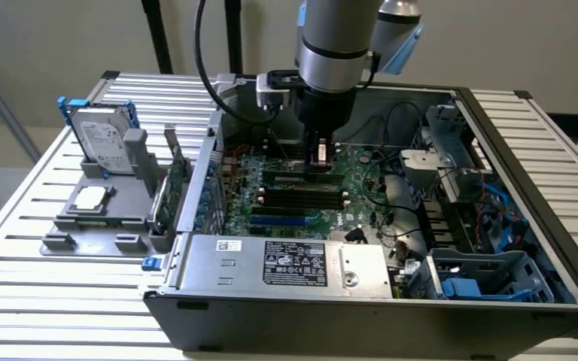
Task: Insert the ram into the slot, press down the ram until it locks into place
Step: 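Insert the ram into the slot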
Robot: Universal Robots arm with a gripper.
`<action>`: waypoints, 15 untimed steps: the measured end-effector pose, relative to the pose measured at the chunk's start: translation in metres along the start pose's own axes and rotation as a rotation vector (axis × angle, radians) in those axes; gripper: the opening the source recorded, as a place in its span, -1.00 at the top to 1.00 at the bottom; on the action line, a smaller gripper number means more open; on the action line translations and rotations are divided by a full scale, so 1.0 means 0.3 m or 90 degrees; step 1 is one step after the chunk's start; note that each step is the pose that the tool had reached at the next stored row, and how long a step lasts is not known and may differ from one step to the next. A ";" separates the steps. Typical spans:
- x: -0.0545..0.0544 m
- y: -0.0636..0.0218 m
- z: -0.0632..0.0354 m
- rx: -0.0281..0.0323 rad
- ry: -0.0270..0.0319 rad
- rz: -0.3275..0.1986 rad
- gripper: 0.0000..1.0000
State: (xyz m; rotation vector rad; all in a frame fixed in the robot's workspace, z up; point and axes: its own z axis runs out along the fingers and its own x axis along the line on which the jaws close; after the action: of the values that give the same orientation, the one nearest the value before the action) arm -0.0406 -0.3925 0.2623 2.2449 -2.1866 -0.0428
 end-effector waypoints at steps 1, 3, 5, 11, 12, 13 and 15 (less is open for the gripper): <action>0.000 -0.001 0.002 0.0000 0.0002 0.000 0.73; 0.000 -0.003 0.005 0.0002 0.0012 0.000 0.73; 0.000 -0.004 0.008 0.0004 0.0042 0.000 0.73; 0.001 -0.005 0.020 0.0039 0.0128 0.004 0.73; 0.001 -0.006 0.023 0.0050 0.0135 0.006 0.73; 0.001 -0.006 0.026 0.0059 0.0144 0.008 0.73; 0.001 -0.006 0.030 0.0071 0.0177 0.012 0.73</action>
State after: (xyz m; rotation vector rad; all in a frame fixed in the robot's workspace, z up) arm -0.0391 -0.3927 0.2532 2.2169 -2.1989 0.0006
